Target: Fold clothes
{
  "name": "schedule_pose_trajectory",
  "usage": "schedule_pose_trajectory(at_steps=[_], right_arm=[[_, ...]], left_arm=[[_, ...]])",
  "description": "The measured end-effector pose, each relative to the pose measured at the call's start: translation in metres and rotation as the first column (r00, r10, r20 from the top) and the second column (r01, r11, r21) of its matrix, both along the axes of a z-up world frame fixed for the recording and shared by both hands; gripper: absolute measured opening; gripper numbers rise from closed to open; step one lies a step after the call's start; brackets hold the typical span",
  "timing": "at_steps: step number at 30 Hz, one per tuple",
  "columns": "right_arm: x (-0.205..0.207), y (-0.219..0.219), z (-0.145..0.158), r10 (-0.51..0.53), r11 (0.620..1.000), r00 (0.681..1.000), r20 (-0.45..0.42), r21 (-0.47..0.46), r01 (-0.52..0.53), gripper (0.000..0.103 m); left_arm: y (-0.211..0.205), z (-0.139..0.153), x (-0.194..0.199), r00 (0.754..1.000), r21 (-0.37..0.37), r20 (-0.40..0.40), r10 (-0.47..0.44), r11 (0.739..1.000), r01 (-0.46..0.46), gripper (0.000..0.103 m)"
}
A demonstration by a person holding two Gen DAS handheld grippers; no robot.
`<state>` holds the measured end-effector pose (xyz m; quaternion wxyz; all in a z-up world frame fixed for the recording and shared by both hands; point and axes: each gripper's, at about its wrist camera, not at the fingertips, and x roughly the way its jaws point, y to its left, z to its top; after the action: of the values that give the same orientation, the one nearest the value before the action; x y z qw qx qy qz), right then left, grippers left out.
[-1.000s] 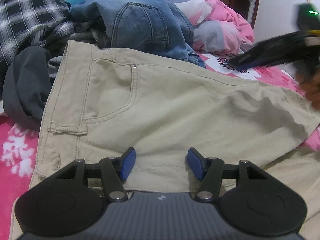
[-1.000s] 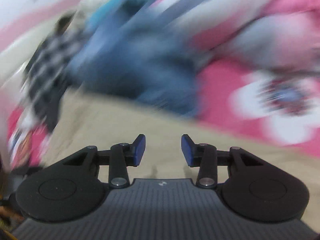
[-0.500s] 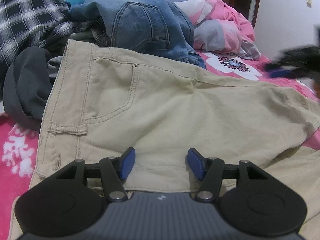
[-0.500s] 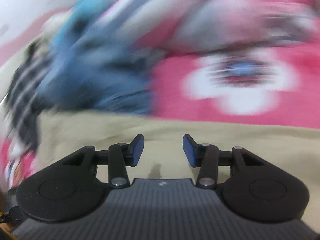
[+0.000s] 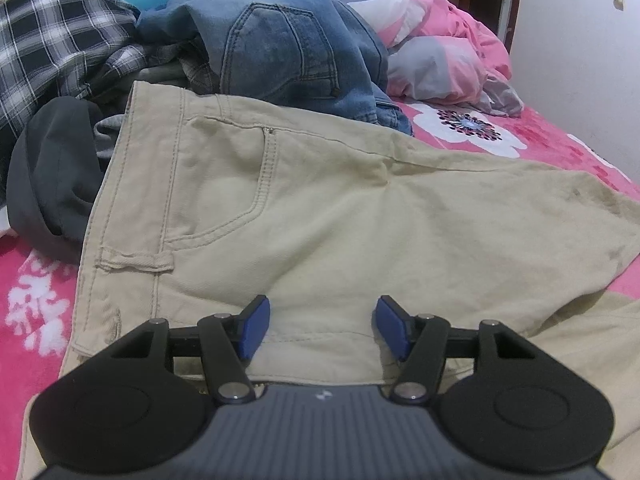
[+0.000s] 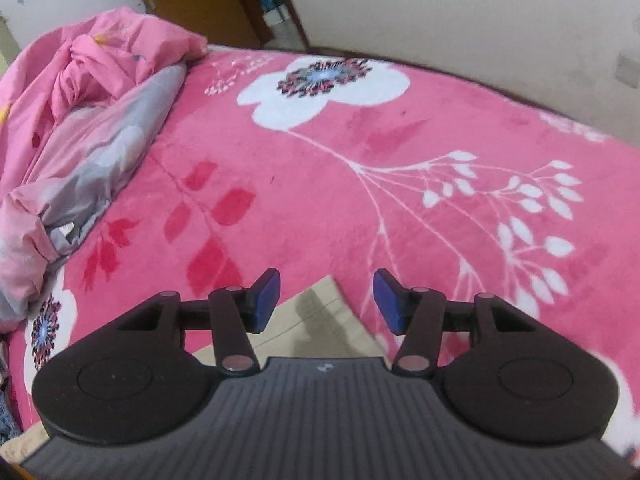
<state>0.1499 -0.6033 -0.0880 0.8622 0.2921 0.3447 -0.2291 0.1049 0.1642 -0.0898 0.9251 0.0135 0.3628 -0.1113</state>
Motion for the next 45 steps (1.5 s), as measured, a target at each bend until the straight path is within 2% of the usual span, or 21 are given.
schedule_pose_trajectory(at_steps=[4, 5, 6, 8, 9, 11, 15, 18, 20, 23, 25, 27, 29, 31, 33, 34, 36, 37, 39, 41, 45], right_arm=[[0.010, -0.007, -0.018, 0.062, 0.998, 0.997, -0.035, -0.004, -0.062, 0.049], [0.010, -0.003, -0.015, 0.081, 0.996, 0.996, -0.032, -0.021, -0.082, 0.041], [0.011, 0.000, -0.014, 0.108, 0.993, 0.994, -0.036, -0.035, -0.109, 0.025], [0.010, 0.008, -0.010, 0.134, 0.988, 0.989, -0.057, -0.066, -0.138, 0.020], [0.011, 0.012, -0.009, 0.157, 0.983, 0.985, -0.067, -0.084, -0.162, 0.011], [0.012, 0.018, -0.007, 0.178, 0.974, 0.980, -0.086, -0.127, -0.188, 0.006], [0.008, 0.031, 0.019, 0.187, 0.954, 0.982, 0.003, -0.240, -0.181, 0.005], [0.014, 0.041, 0.042, 0.185, 0.923, 0.980, 0.072, -0.354, -0.149, 0.005], [0.025, 0.039, 0.043, 0.181, 0.921, 0.980, 0.086, -0.365, -0.138, 0.005], [0.049, 0.033, 0.015, 0.153, 0.920, 0.988, 0.018, -0.367, -0.136, 0.006], [0.064, 0.026, -0.015, 0.093, 0.933, 0.994, -0.061, -0.343, -0.109, 0.009], [0.059, 0.021, -0.027, 0.041, 0.940, 0.999, -0.028, -0.337, -0.048, 0.019], [0.048, 0.017, -0.019, -0.070, 0.936, 0.997, 0.029, -0.343, 0.076, 0.019], [0.034, 0.015, 0.000, -0.128, 0.928, 0.985, 0.115, -0.338, 0.160, 0.020], [0.023, 0.029, 0.023, -0.073, 0.941, 0.979, 0.190, -0.311, 0.130, 0.020], [0.023, 0.049, 0.031, 0.025, 0.953, 0.981, 0.193, -0.301, 0.035, 0.020], [0.025, 0.091, 0.044, 0.225, 0.945, 0.954, 0.200, -0.283, -0.164, 0.021], [0.029, 0.123, 0.043, 0.343, 0.918, 0.922, 0.181, -0.271, -0.288, 0.021], [0.036, 0.189, 0.035, 0.549, 0.826, 0.824, 0.141, -0.243, -0.509, 0.021], [0.041, 0.253, 0.019, 0.712, 0.697, 0.695, 0.100, -0.209, -0.686, 0.019], [0.043, 0.272, -0.004, 0.756, 0.622, 0.653, -0.046, -0.259, -0.739, 0.019]], left_arm=[[-0.002, 0.000, 0.000, 1.000, 0.013, 0.003, 0.005, 1.000, -0.005, 0.061], [-0.003, 0.000, 0.000, 1.000, 0.016, 0.003, 0.007, 1.000, -0.008, 0.062], [-0.003, 0.000, 0.000, 1.000, 0.018, 0.004, 0.009, 1.000, -0.009, 0.062], [-0.004, 0.000, 0.000, 1.000, 0.022, 0.006, 0.011, 1.000, -0.011, 0.062], [-0.005, -0.001, 0.000, 1.000, 0.024, 0.007, 0.012, 1.000, -0.012, 0.062], [-0.005, -0.001, -0.001, 1.000, 0.027, 0.008, 0.014, 1.000, -0.014, 0.062], [-0.006, -0.001, -0.001, 1.000, 0.031, 0.010, 0.018, 0.999, -0.018, 0.062], [-0.007, -0.001, -0.001, 1.000, 0.035, 0.011, 0.022, 0.999, -0.022, 0.062], [-0.008, -0.001, -0.002, 1.000, 0.039, 0.012, 0.023, 0.999, -0.023, 0.062], [-0.008, -0.001, -0.003, 1.000, 0.042, 0.015, 0.023, 0.999, -0.024, 0.062], [-0.008, -0.001, -0.003, 1.000, 0.043, 0.015, 0.023, 0.999, -0.023, 0.062], [-0.008, -0.001, -0.002, 1.000, 0.043, 0.013, 0.021, 0.999, -0.022, 0.062], [-0.008, -0.001, -0.001, 1.000, 0.043, 0.011, 0.019, 0.999, -0.019, 0.063], [-0.008, 0.000, -0.001, 1.000, 0.045, 0.009, 0.017, 0.999, -0.017, 0.063], [-0.008, 0.000, -0.001, 1.000, 0.049, 0.007, 0.015, 0.999, -0.015, 0.063], [-0.008, 0.000, 0.000, 1.000, 0.049, 0.005, 0.016, 0.999, -0.016, 0.063], [-0.008, 0.000, 0.000, 1.000, 0.050, 0.002, 0.017, 0.999, -0.017, 0.063], [-0.009, 0.000, 0.000, 1.000, 0.051, 0.001, 0.018, 0.999, -0.018, 0.063], [-0.009, 0.000, 0.000, 1.000, 0.050, 0.000, 0.023, 0.998, -0.023, 0.063], [-0.009, 0.000, 0.000, 1.000, 0.047, 0.000, 0.029, 0.998, -0.029, 0.063], [-0.007, 0.000, 0.001, 1.000, 0.040, -0.001, 0.025, 0.999, -0.025, 0.063]])
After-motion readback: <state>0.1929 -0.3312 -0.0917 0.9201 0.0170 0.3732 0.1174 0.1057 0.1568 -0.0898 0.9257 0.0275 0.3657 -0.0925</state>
